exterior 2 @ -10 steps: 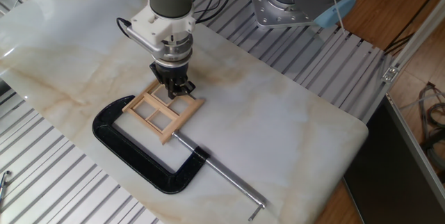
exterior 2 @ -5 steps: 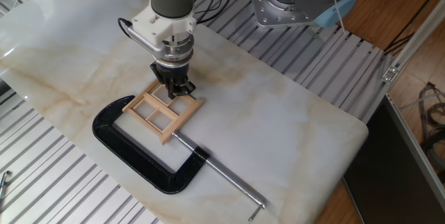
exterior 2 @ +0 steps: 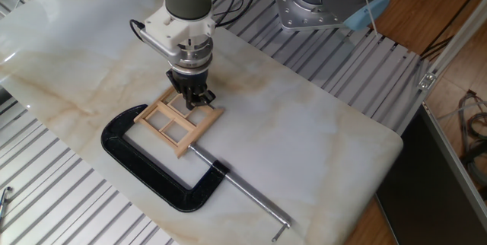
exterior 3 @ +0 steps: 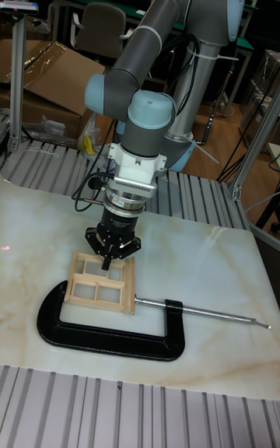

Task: Open a sliding window

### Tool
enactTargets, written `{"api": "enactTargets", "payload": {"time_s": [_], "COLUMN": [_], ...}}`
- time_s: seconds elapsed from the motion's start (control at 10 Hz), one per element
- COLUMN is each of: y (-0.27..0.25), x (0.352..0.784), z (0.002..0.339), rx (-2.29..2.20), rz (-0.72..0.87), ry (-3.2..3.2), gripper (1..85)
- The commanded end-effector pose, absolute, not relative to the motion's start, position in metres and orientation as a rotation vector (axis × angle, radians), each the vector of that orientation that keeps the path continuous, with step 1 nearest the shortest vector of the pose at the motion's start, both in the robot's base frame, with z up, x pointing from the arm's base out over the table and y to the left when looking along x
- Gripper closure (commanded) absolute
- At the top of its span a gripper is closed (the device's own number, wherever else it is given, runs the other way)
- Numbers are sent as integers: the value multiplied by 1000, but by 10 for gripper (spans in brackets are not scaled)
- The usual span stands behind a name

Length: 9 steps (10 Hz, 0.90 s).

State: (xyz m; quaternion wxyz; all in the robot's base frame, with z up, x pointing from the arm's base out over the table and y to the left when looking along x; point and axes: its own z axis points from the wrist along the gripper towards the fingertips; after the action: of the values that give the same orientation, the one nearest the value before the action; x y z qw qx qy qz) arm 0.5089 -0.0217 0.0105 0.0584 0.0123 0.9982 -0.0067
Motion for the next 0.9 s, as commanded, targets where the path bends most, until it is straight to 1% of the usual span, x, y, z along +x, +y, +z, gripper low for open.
{"api": "enactTargets", "payload": {"time_s": [0.0,0.8], "y": [-18,-5], "x": [510,512], "z": [12,11], "rx": [67,108], "rz": [3,-26], "ry": [3021,3014], "gripper": [850,850]}}
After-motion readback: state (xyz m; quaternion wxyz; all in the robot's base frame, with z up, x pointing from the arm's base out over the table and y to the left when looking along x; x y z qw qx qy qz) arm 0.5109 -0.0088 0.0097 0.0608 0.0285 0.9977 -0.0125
